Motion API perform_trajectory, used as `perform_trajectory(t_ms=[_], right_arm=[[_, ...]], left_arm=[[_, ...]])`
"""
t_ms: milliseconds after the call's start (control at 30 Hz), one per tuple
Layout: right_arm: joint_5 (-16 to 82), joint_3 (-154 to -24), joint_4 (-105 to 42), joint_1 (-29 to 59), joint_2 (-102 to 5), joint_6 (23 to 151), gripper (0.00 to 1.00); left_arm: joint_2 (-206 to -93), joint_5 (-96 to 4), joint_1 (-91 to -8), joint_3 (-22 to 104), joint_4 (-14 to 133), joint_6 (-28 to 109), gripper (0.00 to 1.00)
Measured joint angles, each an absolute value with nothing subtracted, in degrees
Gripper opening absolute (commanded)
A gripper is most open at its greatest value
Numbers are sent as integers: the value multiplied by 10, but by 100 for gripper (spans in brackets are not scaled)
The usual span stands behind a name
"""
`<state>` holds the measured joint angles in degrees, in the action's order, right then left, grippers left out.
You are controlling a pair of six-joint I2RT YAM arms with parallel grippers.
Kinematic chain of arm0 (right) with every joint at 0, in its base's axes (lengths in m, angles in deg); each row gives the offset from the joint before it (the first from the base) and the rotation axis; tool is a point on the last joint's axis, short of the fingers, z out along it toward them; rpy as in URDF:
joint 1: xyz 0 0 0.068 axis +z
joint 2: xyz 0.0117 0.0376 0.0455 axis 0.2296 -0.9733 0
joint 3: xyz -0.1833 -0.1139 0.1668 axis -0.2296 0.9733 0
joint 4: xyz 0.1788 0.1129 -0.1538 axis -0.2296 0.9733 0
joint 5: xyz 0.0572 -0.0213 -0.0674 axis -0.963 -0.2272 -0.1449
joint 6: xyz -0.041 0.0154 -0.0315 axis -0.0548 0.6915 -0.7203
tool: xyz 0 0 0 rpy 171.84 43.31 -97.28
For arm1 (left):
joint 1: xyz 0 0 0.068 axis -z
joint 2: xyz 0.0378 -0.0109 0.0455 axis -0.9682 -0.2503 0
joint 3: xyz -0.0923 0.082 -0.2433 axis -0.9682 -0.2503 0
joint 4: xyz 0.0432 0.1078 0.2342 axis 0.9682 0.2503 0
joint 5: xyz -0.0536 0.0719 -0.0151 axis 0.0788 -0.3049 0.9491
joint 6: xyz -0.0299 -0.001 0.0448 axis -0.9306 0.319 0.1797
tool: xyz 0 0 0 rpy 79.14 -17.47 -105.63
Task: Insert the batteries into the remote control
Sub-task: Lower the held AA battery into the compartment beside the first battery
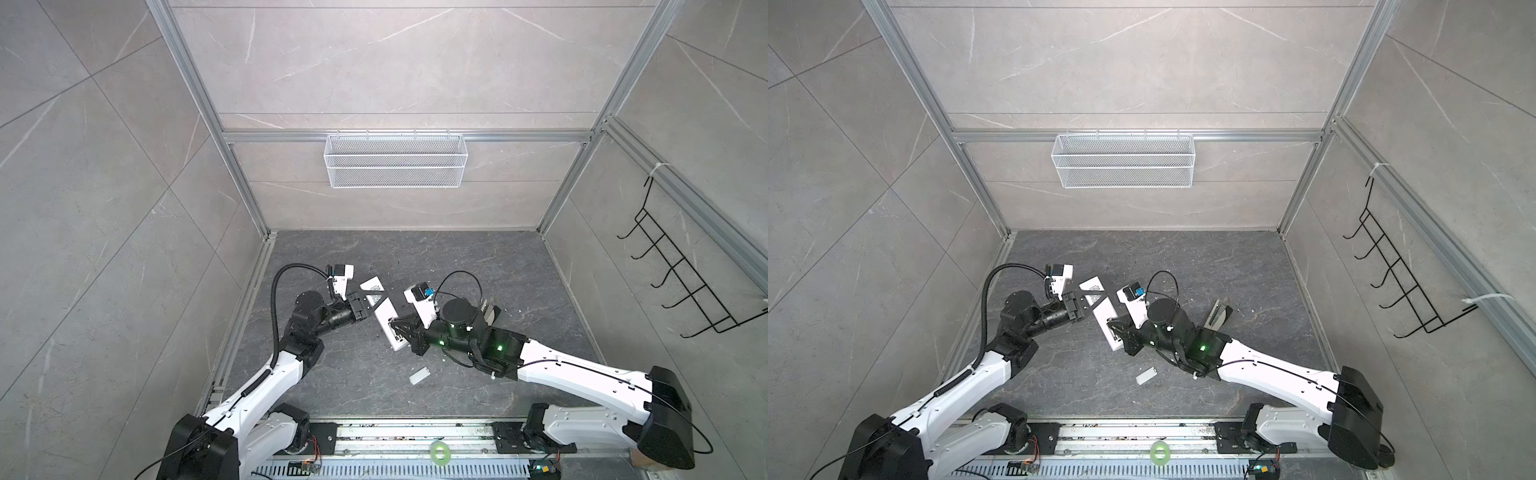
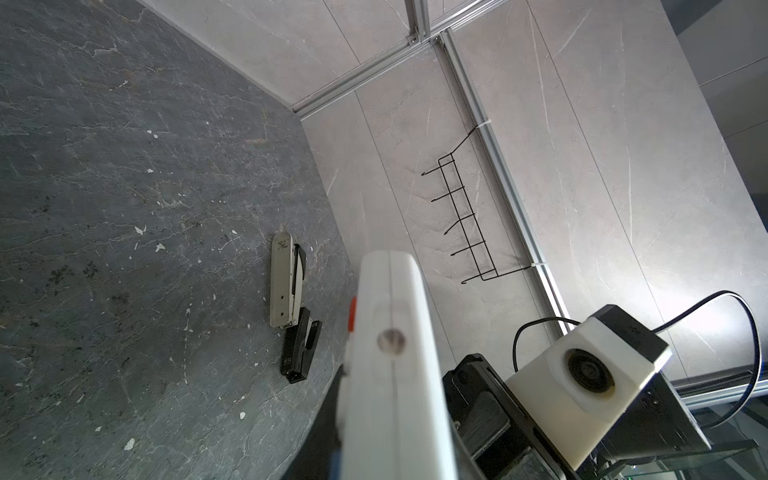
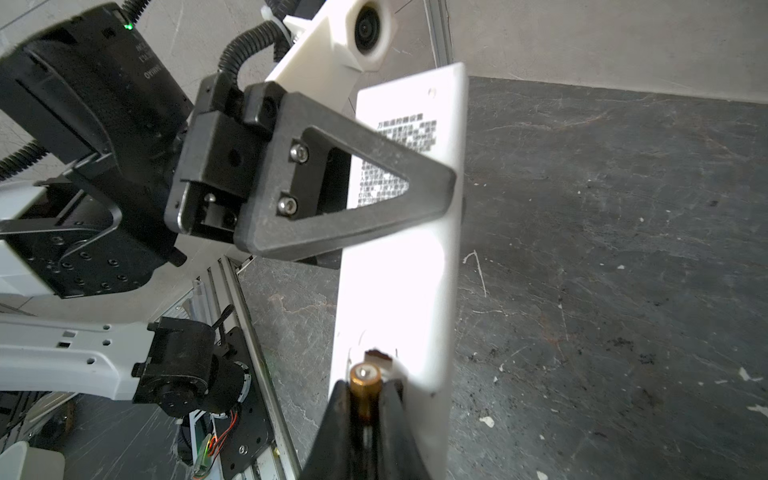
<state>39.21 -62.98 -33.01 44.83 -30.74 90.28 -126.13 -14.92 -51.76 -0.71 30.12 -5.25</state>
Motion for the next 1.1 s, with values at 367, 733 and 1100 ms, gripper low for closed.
perform_trajectory(t_ms=[367,733,1100], right_arm=[[428,-632,-325,464,-299,889,1],[478,-648,-301,490,-299,862,1],[505,-662,-286,501,-308,851,1]], left_arm=[[-1262,-152,-518,-13,275,-77,0],[-1262,-152,-517,-15,259,-93,0],[-1262,-157,-518,-16,258,-101,0]])
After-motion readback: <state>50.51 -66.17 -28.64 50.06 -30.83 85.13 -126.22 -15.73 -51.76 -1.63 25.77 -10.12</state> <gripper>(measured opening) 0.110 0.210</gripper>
